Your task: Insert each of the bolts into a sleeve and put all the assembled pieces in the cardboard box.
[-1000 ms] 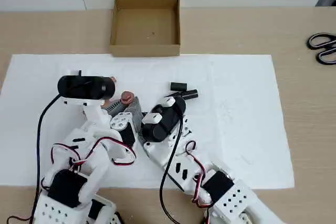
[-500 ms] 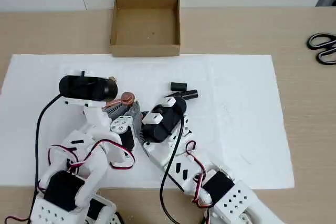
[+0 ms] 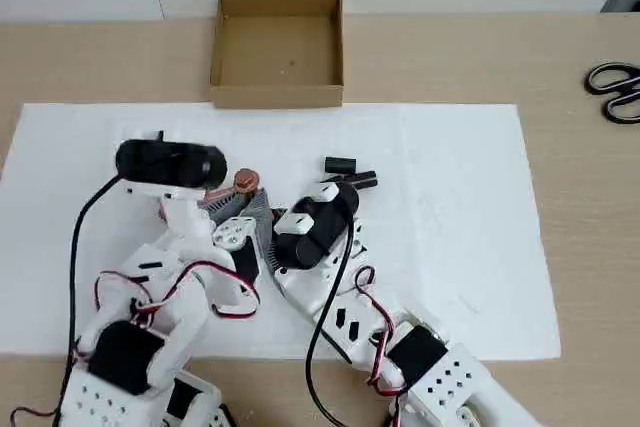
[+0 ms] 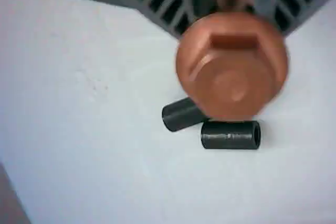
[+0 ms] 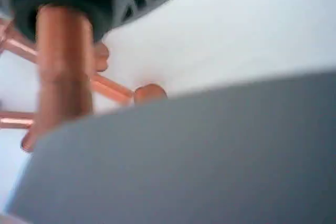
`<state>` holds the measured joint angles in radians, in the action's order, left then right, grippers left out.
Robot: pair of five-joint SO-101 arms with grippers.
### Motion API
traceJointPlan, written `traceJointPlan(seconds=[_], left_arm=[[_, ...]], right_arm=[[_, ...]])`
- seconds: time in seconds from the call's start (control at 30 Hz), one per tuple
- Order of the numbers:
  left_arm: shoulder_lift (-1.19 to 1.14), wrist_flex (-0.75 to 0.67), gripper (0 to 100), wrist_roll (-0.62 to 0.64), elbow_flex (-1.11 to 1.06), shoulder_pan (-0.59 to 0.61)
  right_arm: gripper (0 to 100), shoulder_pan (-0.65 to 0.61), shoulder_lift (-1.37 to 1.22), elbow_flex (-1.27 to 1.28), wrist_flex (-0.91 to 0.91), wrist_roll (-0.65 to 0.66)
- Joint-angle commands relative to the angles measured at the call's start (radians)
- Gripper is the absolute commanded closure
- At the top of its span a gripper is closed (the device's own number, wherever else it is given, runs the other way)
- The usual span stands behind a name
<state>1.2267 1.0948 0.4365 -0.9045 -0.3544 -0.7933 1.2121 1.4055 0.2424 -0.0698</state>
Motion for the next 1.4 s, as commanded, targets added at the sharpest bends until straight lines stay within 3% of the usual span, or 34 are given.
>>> traceJointPlan(seconds=[0.0,0.5,0.8,1.03,1.37], left_arm=[[-0.066,-0.014,99,-0.006,0.030,-0.003],[-0.140,0.058,99,-0.009,0.094,-0.011],[-0.140,0.094,94,-0.009,0.096,-0.046],[-0.138,0.094,82,-0.006,0.102,-0.044],[-0.138,0.196,81,-0.009,0.288,0.018]], right_arm=[[99.5,0.004,0.028,-0.021,-0.048,0.006],[99.5,0.004,0.028,-0.021,-0.048,0.006],[99.5,0.004,0.028,-0.021,-0.048,0.006],[99.5,0.004,0.028,-0.021,-0.048,0.006],[99.5,0.004,0.028,-0.020,-0.048,0.006]])
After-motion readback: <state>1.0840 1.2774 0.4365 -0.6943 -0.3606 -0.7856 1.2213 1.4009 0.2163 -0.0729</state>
